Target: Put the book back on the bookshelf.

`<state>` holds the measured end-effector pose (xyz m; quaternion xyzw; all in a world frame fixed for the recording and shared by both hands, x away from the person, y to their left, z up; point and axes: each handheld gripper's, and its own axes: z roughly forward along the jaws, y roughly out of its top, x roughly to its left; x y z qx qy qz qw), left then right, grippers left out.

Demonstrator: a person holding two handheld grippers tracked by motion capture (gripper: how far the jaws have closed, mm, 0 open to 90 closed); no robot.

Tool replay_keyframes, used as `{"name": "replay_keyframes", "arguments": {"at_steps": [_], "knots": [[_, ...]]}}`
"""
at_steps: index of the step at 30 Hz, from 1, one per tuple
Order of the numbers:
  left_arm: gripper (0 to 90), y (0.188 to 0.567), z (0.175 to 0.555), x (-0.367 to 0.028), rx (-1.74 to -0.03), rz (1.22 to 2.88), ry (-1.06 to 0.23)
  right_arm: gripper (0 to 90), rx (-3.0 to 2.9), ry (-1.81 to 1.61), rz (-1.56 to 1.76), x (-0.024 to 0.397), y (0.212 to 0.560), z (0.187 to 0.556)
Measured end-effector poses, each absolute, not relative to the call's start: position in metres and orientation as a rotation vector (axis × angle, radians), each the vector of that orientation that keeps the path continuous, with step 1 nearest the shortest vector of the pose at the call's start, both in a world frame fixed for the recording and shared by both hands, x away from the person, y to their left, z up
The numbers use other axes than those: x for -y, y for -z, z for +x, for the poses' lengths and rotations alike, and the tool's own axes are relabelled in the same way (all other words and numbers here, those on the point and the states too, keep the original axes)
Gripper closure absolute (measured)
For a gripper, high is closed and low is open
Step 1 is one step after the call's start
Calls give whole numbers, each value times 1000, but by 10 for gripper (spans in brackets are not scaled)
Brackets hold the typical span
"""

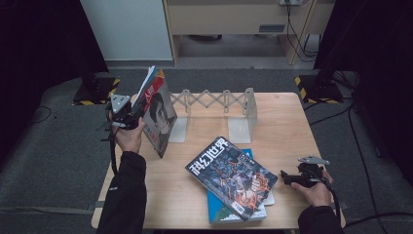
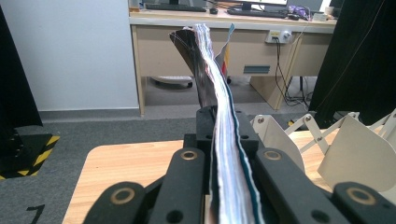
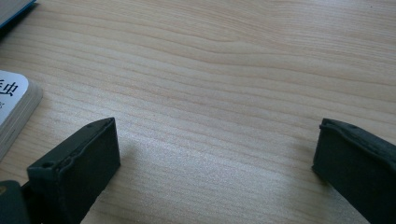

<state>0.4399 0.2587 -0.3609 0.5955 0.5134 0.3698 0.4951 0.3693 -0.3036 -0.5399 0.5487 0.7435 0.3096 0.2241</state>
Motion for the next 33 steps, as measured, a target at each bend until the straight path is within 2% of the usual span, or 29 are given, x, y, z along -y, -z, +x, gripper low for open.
{"name": "replay_keyframes", "arguments": {"at_steps": [3, 7, 9, 12, 22, 33], "knots": [[832, 362, 439, -260, -1245, 1440, -873, 8, -2052, -854, 1514, 304, 540, 369], [788, 363, 436, -266, -1249, 1414, -849, 8, -2052, -854, 1515, 304, 540, 369], [736, 362, 433, -271, -1246, 1394, -819, 8, -2052, -855, 1515, 304, 540, 369], [718, 362, 428, -275, -1241, 1367, -792, 8, -2052, -855, 1515, 304, 540, 369], [653, 365, 418, -276, -1217, 1364, -781, 8, -2052, -854, 1513, 304, 540, 369], [540, 377, 402, -276, -1195, 1369, -762, 8, -2052, -854, 1514, 304, 540, 369]]}}
